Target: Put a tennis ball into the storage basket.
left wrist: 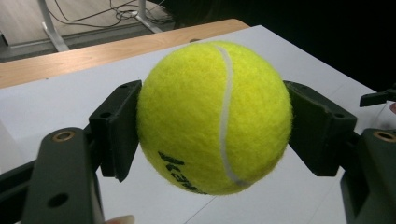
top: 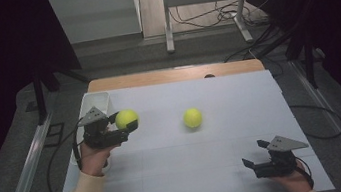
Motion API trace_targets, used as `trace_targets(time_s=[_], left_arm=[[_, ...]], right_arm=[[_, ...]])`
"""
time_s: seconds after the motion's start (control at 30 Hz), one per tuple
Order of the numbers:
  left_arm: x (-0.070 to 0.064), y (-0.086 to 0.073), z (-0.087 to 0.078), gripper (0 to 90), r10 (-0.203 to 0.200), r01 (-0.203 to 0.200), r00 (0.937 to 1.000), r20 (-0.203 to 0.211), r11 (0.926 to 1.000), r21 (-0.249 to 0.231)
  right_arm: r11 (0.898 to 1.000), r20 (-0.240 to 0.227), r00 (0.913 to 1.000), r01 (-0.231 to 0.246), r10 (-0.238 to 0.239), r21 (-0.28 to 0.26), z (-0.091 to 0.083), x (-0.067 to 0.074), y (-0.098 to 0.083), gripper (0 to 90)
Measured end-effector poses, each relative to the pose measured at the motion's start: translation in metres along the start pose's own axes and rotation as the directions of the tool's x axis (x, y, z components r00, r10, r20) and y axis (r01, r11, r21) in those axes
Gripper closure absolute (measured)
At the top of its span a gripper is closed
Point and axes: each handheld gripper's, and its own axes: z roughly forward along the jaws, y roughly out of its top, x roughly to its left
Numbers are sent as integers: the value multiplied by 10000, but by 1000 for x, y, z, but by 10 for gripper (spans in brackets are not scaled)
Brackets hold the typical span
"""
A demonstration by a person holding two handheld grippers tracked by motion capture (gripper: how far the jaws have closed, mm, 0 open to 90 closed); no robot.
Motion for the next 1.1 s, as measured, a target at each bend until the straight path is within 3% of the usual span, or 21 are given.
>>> trace_targets(time_s=[0.57,1.1], left_arm=[[18,20,6,259,-47,60,9960,-887,9999,149],[40,26,9,259,-560,588,9893,-1347,9981,167]], right_arm=[[10000,43,10000,-37,37,-45,-1,0,1,107],[10000,74,9999,-82,81,23,-1,0,0,108]])
